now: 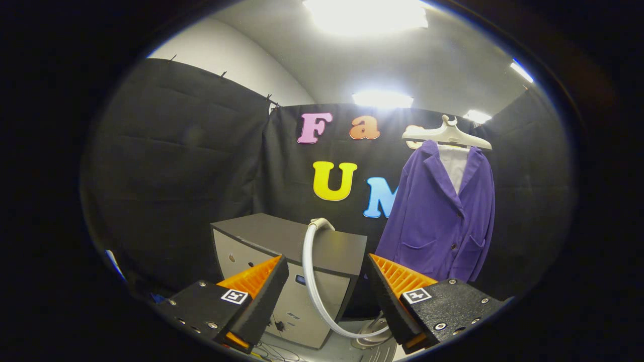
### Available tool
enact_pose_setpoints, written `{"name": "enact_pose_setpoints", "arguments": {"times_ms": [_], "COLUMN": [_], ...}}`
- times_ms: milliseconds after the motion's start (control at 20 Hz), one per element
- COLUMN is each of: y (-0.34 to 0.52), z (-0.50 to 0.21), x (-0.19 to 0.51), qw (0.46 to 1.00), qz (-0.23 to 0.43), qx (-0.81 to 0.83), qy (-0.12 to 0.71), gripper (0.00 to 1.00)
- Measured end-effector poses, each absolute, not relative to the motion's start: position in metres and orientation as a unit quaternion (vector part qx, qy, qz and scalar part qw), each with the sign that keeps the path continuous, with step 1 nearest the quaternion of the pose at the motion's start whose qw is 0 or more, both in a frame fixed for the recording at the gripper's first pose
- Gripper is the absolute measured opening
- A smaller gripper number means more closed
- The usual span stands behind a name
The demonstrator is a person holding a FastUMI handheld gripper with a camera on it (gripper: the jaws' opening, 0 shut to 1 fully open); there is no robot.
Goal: Iron the clothes twice with a garment steamer, once on the left side and once on the right side.
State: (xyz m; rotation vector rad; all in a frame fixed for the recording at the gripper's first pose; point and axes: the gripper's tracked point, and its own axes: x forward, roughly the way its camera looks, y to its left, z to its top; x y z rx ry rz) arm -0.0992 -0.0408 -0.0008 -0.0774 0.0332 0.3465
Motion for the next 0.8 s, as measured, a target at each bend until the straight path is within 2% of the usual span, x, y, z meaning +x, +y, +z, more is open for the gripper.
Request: {"name": "enact_pose_setpoints", "arguments": {"times_ms": [400,800], "y": [-0.01,0.042], "z": [0.039,0.048], "x": [0.01,0.128], "qw": [0.99,0.992], "qz": [0.134,0.104], "qx": [-0.04,-0.028], "qy": [0.01,0.071], "gripper": [0.95,0.95]}}
